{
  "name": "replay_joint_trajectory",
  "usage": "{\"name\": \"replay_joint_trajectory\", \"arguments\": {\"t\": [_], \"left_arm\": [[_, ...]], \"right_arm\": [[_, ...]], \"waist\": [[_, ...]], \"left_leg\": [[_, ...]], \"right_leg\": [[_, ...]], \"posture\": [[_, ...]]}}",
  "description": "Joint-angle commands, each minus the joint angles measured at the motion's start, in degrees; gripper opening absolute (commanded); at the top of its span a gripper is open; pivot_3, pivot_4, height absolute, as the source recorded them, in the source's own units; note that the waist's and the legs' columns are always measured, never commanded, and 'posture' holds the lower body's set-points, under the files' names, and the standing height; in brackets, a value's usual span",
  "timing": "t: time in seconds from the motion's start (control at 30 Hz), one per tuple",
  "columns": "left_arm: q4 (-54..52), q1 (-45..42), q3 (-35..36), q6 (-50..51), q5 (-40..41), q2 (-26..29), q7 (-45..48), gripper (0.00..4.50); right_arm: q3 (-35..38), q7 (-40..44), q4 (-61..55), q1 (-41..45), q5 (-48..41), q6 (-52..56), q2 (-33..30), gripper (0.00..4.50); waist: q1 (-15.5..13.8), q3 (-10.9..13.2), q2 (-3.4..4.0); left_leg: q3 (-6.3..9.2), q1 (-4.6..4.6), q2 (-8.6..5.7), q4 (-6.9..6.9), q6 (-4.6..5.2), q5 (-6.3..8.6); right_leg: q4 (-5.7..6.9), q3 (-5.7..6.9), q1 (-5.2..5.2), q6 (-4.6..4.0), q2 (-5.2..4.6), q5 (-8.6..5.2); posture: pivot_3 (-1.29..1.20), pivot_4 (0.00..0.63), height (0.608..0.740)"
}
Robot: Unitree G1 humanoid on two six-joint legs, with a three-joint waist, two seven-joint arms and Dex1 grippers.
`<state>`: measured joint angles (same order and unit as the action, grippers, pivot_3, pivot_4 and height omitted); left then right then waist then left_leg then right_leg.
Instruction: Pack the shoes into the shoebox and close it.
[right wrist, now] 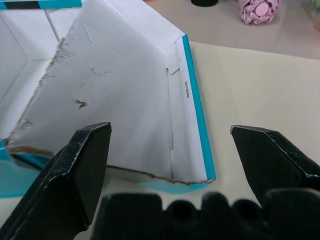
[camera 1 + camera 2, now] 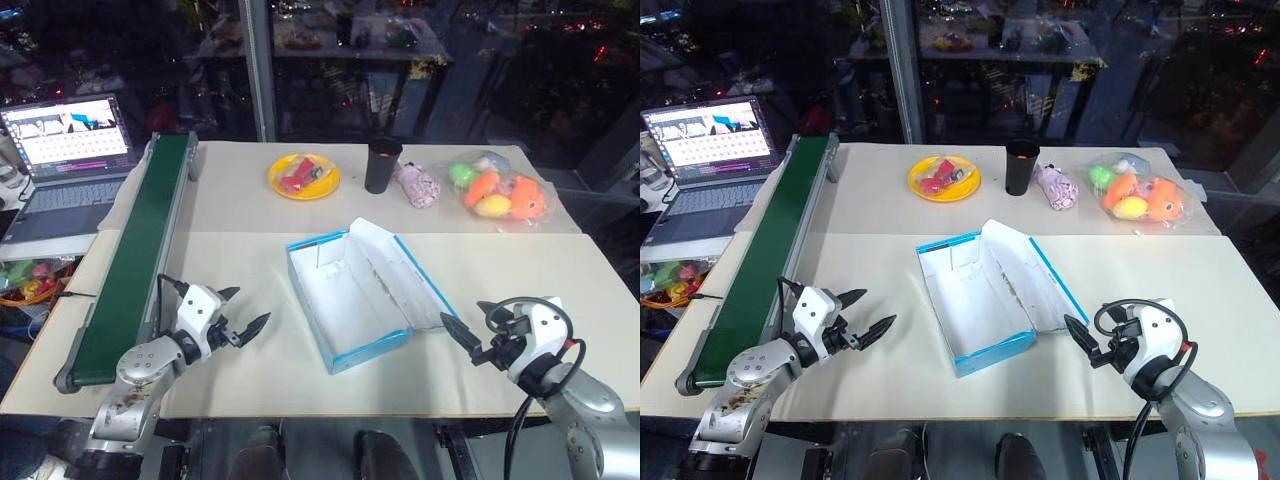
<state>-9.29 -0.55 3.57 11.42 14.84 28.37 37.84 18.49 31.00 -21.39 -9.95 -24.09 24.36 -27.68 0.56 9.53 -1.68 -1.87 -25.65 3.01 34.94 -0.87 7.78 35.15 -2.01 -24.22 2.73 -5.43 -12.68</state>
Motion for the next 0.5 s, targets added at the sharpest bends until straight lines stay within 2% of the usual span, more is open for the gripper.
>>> {"name": "replay_joint_trajectory", "arguments": {"t": [0.03,0.07,0.23,0.37,0.5], "left_arm": [[-0.2,-4.7,1.0,1.4,1.4,-0.2,-0.6,4.43],[0.0,-7.9,2.1,4.1,3.0,-0.5,-1.7,4.43],[0.5,-19.1,6.8,10.7,6.0,-0.7,-7.3,4.43],[1.7,-27.8,10.2,15.5,5.4,0.2,-13.8,4.43],[0.0,-30.3,12.1,20.0,2.4,2.3,-19.9,4.43]], "right_arm": [[1.3,-0.4,-2.3,2.5,-1.5,1.0,-1.7,4.5],[1.7,-0.3,-3.9,4.4,-2.7,3.2,-3.3,4.5],[2.3,-1.7,-7.2,17.3,-10.2,13.2,-7.9,4.5],[-2.1,-3.4,-5.4,29.7,-12.3,18.6,-8.6,4.5],[-8.1,-2.3,-1.5,39.0,-12.1,20.1,-6.4,4.5]], "waist": [[0.0,0.0,0.0],[-0.1,0.0,0.0],[0.2,0.1,-0.06],[0.2,0.1,-0.2],[0.4,0.2,-0.27]], "left_leg": [[0.0,0.0,0.0,-0.01,0.05,-0.03],[0.01,0.01,0.01,-0.03,0.31,-0.18],[0.15,-0.16,0.0,0.4,0.28,-0.19],[0.15,-0.06,-0.01,0.4,0.14,-0.18],[0.17,-0.05,-0.02,0.4,0.12,-0.25]], "right_leg": [[0.01,0.0,0.0,0.0,0.01,0.0],[0.03,-0.03,0.01,0.02,0.04,-0.01],[0.19,-0.03,-0.04,0.36,0.13,0.01],[0.05,-0.05,0.06,0.31,0.15,0.31],[0.08,-0.08,0.05,0.31,0.17,0.39]], "posture": [[0.0,0.15,0.736],[0.0,0.15,0.736],[0.0,0.15,0.736],[0.0,0.15,0.736],[0.0,0.15,0.736]]}}
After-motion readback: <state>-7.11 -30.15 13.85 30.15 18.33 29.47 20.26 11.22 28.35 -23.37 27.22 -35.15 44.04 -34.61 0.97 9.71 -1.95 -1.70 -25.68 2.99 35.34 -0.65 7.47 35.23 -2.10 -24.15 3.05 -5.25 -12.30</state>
